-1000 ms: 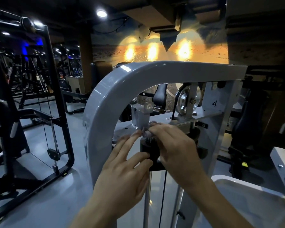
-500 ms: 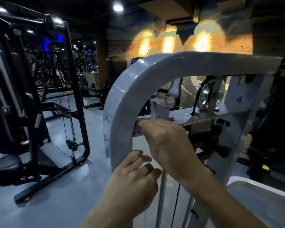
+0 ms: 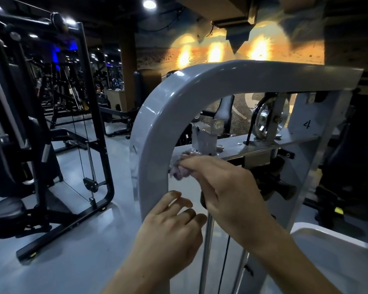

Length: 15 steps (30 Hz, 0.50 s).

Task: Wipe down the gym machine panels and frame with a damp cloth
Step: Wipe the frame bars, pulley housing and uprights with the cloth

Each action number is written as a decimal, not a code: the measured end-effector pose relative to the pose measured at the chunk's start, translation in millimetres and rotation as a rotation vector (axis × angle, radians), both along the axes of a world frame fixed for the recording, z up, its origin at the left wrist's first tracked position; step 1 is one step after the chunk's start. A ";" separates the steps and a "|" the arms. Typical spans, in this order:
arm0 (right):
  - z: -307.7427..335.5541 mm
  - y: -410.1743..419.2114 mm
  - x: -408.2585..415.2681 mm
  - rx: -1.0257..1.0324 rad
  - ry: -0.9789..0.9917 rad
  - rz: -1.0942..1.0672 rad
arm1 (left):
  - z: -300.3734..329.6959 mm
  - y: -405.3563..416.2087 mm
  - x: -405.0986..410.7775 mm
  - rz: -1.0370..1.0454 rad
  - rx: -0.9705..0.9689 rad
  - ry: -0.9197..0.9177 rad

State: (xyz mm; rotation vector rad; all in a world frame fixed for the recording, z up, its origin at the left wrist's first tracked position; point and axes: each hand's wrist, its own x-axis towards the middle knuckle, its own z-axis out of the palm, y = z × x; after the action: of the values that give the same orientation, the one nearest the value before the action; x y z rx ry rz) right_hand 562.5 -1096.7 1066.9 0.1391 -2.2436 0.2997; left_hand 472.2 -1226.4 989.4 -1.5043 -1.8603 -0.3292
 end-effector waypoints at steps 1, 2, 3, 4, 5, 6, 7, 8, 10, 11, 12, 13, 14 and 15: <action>-3.8 -0.3 5.8 -0.002 0.036 -0.015 | 0.2 0.6 -0.2 0.001 0.011 0.009; -6.3 -0.5 5.7 0.001 0.071 -0.029 | 0.1 1.1 -0.5 0.005 0.020 0.018; -6.6 0.0 -0.5 0.013 0.099 -0.044 | -0.6 1.7 -0.3 0.008 0.022 0.026; -5.4 -0.6 -9.0 0.022 0.106 -0.060 | -1.9 3.0 0.0 0.006 0.021 0.035; -3.8 -1.9 -17.8 0.010 0.097 -0.069 | -2.8 4.7 0.0 0.001 0.025 0.042; -2.7 -4.3 -25.4 -0.012 0.078 -0.073 | -3.2 6.3 -0.2 -0.006 0.037 0.047; -3.8 -7.3 -30.8 -0.027 0.073 -0.078 | -3.6 7.0 -0.8 -0.012 0.048 0.051; -7.8 -10.1 -33.0 -0.037 0.091 -0.085 | -4.0 7.8 -1.2 -0.018 0.055 0.052; -23.3 -12.0 -27.6 -0.080 0.177 -0.058 | -5.2 9.0 -1.2 -0.032 0.061 0.060; -31.5 -10.6 -22.5 -0.125 0.224 -0.015 | -5.1 9.3 -0.9 -0.037 0.066 0.066; -39.3 -8.3 -16.7 -0.178 0.260 0.028 | -5.4 9.5 -1.0 -0.040 0.071 0.067; -47.2 -6.3 -10.0 -0.241 0.289 0.048 | -5.9 9.5 -1.2 -0.045 0.073 0.064; -57.0 -4.6 -2.1 -0.308 0.303 0.038 | -7.3 9.7 -1.9 -0.053 0.070 0.058; -67.3 -2.7 6.0 -0.364 0.303 0.007 | -8.4 10.0 -2.9 -0.059 0.066 0.055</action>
State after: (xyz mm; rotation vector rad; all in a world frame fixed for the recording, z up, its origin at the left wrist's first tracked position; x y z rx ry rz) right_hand 568.4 -1099.4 999.6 -0.0026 -1.8569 0.6402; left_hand 469.3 -1216.4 981.1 -1.5105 -1.7482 -0.3695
